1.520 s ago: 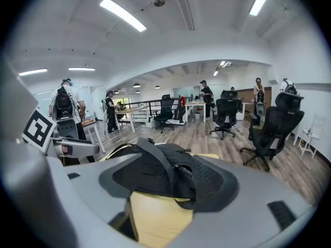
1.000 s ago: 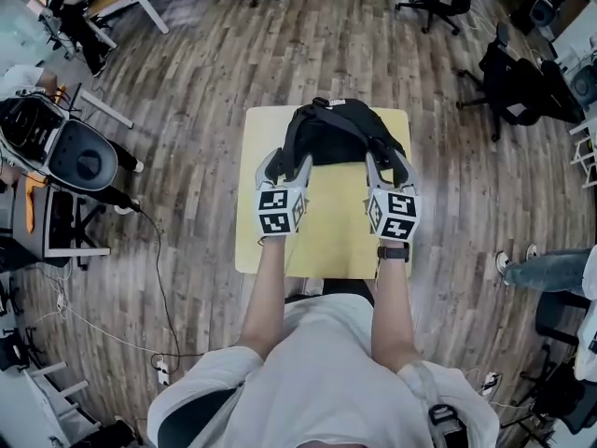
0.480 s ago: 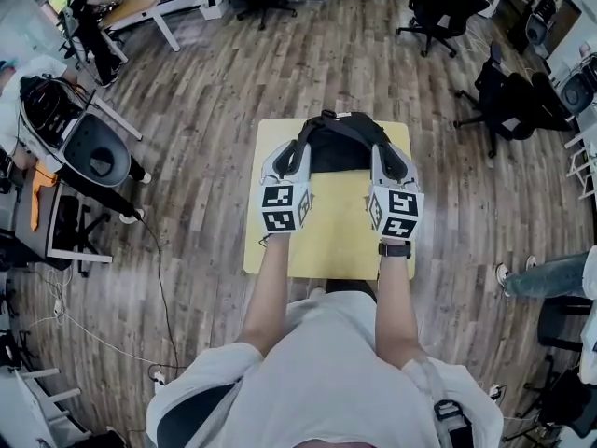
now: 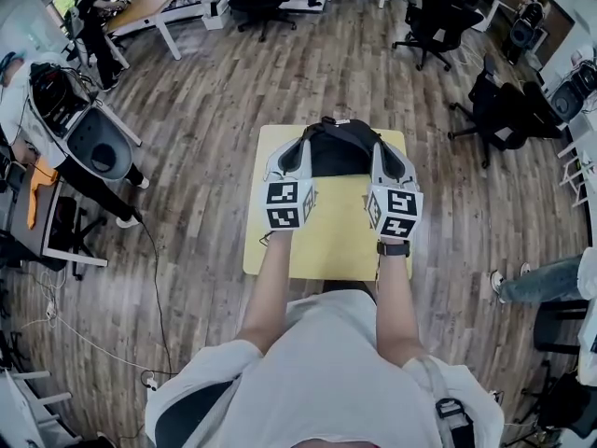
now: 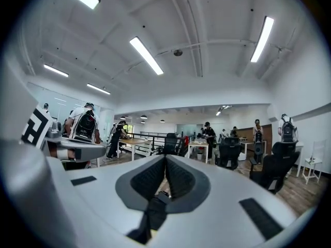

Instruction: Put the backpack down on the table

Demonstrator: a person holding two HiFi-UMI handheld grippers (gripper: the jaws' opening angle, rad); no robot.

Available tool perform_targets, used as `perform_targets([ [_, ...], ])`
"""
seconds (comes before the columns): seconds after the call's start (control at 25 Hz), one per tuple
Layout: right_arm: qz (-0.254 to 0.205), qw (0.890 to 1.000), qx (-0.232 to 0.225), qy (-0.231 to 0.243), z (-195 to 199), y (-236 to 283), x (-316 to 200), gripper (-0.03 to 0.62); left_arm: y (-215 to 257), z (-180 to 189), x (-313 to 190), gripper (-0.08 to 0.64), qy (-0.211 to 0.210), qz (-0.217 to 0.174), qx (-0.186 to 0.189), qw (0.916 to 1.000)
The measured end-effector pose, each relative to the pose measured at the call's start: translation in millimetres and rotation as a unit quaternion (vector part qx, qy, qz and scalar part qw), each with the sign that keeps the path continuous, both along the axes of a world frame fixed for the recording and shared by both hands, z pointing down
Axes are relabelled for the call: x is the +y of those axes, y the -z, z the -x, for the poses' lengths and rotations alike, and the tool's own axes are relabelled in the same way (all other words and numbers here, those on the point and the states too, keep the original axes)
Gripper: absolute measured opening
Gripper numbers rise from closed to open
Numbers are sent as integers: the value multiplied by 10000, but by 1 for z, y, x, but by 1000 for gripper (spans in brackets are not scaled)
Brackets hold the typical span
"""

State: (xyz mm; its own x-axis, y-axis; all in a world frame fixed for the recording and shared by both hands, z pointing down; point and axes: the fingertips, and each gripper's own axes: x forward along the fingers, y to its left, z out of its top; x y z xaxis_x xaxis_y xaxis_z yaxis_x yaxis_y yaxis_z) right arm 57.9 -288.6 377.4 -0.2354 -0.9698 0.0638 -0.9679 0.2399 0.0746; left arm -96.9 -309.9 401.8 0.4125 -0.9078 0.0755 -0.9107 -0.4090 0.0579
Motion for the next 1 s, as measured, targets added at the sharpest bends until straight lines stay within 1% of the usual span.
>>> perform_targets([
  [0.28,-64,9999,101,-65,1,5,10,12,4,1,9,11,-58,-66,0,10000],
  [0.72,-70,9998,142,-96,5,8,13,12,11,-1,12,11,-138,-106,-56,9998],
  [1.0,-124,9997,195,-107,14,12,12,12,12,9,10,11,-146,-133,-16,9998],
])
